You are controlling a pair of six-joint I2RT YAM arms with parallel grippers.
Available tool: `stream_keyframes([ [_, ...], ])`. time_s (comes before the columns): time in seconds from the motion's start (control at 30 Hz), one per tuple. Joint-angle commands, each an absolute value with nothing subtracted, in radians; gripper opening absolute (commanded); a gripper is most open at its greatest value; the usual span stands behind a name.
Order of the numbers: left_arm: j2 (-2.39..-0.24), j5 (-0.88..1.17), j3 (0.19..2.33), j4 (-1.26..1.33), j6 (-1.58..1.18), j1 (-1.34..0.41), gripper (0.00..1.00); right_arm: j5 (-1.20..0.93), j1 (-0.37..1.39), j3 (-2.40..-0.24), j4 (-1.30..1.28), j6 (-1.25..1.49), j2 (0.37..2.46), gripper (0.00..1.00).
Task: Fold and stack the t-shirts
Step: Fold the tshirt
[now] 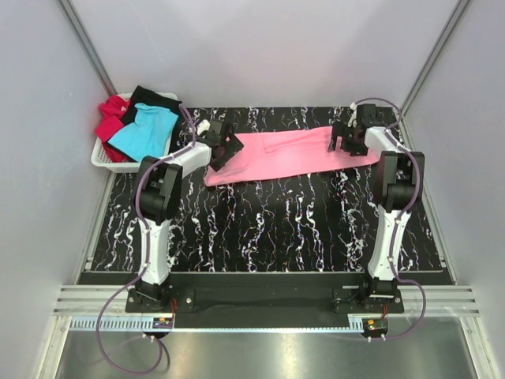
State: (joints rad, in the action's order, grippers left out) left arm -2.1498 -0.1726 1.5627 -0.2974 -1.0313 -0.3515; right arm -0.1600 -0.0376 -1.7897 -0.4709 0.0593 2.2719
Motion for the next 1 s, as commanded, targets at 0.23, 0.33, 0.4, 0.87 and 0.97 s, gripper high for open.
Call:
stream_keyframes([
  [0.23,-2.188,-0.192,1.575,-0.41,-0.848,-0.281,0.94,-0.163,-0.038,-1.507,-0.43,0.098,2.111,1.0],
  [0.33,-2.163,-0.189,1.548,-0.416,-0.819,-0.272,0.94,-0.169,-0.037,-1.424,-0.428,0.113,2.048,1.0],
  [0.4,-2.132,-0.192,1.513,-0.414,-0.795,-0.27,0.94,-0.166,-0.037,-1.352,-0.423,0.115,1.991,1.0],
  [0.87,-1.919,-0.138,1.649,-0.463,-0.606,-0.281,0.95,-0.429,-0.037,-1.535,-0.474,-0.144,1.798,1.0],
  [0.97,-1.861,-0.178,1.689,-0.475,-0.618,-0.313,0.96,-0.541,-0.032,-1.632,-0.482,-0.262,1.802,1.0],
])
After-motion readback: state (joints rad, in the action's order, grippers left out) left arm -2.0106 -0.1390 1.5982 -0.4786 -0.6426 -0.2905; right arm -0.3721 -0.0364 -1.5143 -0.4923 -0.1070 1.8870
